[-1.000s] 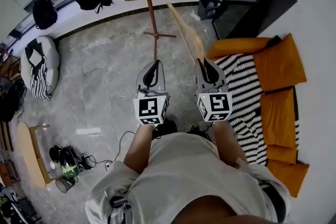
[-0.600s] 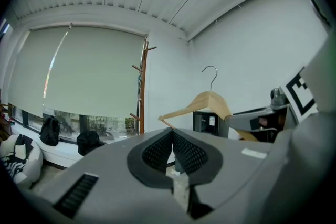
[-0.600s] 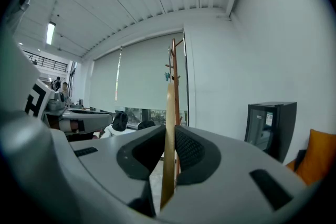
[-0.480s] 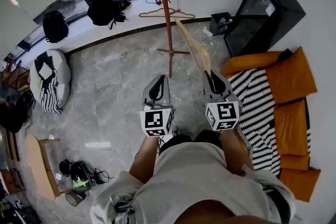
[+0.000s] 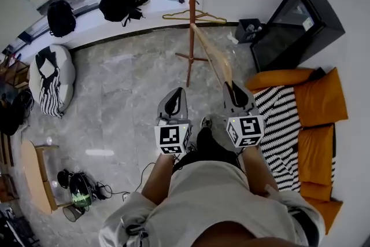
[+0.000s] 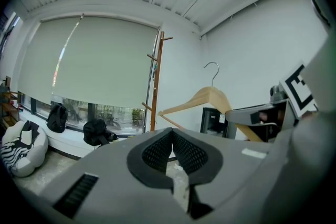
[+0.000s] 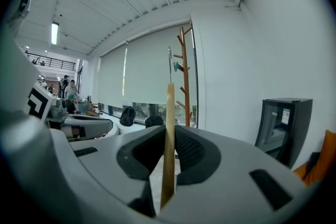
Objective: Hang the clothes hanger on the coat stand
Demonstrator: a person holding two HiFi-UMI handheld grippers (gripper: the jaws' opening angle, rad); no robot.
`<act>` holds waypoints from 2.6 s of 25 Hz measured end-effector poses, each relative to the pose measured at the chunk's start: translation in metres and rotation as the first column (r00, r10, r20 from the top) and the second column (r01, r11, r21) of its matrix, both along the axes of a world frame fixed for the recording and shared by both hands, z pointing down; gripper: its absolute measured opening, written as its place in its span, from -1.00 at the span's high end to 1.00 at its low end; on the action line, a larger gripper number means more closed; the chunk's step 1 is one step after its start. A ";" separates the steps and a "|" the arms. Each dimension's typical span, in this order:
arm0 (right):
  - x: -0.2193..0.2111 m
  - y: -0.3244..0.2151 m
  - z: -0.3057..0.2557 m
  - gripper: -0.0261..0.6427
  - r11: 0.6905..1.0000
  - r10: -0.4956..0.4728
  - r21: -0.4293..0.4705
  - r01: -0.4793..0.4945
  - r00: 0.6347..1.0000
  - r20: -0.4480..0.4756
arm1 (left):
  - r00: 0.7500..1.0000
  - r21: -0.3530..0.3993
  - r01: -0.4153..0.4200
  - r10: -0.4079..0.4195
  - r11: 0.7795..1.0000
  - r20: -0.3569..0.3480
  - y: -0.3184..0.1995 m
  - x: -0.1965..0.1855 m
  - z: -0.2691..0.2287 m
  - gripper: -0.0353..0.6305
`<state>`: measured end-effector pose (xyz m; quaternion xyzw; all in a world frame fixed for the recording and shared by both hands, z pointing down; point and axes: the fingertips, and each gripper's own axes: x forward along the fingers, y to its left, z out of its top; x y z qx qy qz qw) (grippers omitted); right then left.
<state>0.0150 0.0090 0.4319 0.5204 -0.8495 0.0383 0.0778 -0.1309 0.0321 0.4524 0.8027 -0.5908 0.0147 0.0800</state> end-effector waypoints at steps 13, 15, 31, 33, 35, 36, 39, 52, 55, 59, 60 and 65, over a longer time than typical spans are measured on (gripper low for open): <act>-0.022 -0.105 0.007 0.78 0.981 -0.185 -0.050 0.188 0.981 0.061 | 0.993 0.000 0.002 -0.002 1.000 0.118 -0.112 -0.002 -0.014 0.87; -0.020 -0.120 0.009 0.78 0.974 -0.213 -0.059 0.217 0.975 0.069 | 0.990 -0.020 0.005 -0.002 1.000 0.143 -0.127 0.001 -0.010 0.86; -0.024 -0.203 0.009 0.78 0.910 -0.403 -0.081 0.408 0.912 0.074 | 0.706 0.031 0.060 -0.064 0.998 0.705 -0.227 -0.035 -0.013 0.81; -0.029 -0.210 0.009 0.78 0.900 -0.423 -0.089 0.428 0.904 0.069 | 0.591 0.028 0.019 -0.034 0.999 0.806 -0.245 -0.036 -0.011 0.45; -0.034 -0.217 0.009 0.78 0.890 -0.444 -0.090 0.447 0.894 0.056 | 0.509 0.022 -0.020 -0.009 1.000 0.861 -0.262 -0.037 -0.009 0.26; -0.037 -0.221 0.009 0.78 0.885 -0.454 -0.091 0.457 0.890 0.048 | 0.490 0.025 -0.033 -0.006 0.999 0.872 -0.270 -0.038 -0.008 0.23; -0.044 -0.228 0.010 0.78 0.869 -0.483 -0.105 0.483 0.875 0.023 | 0.449 0.018 -0.064 0.013 0.998 0.893 -0.291 -0.037 -0.006 0.17; -0.077 -0.255 -0.001 0.78 0.781 -0.619 -0.144 0.607 0.784 -0.048 | 0.375 0.048 -0.242 0.048 0.969 0.926 -0.346 -0.018 -0.008 0.10; -0.079 -0.258 0.000 0.78 0.772 -0.630 -0.154 0.617 0.775 -0.054 | 0.360 0.031 -0.242 0.061 0.970 0.931 -0.349 -0.021 -0.005 0.40; -0.080 -0.262 0.002 0.78 0.760 -0.643 -0.156 0.631 0.764 -0.047 | 0.352 0.019 -0.239 0.069 0.971 0.933 -0.351 -0.023 0.003 0.56; -0.080 -0.263 0.003 0.78 0.759 -0.645 -0.155 0.632 0.762 -0.052 | 0.357 0.012 -0.231 0.073 0.973 0.931 -0.351 -0.024 0.004 0.57; -0.081 -0.272 0.013 0.75 0.792 -0.610 -0.135 0.595 0.772 -0.177 | 0.394 -0.056 -0.165 0.118 0.985 0.911 -0.350 -0.030 0.014 0.58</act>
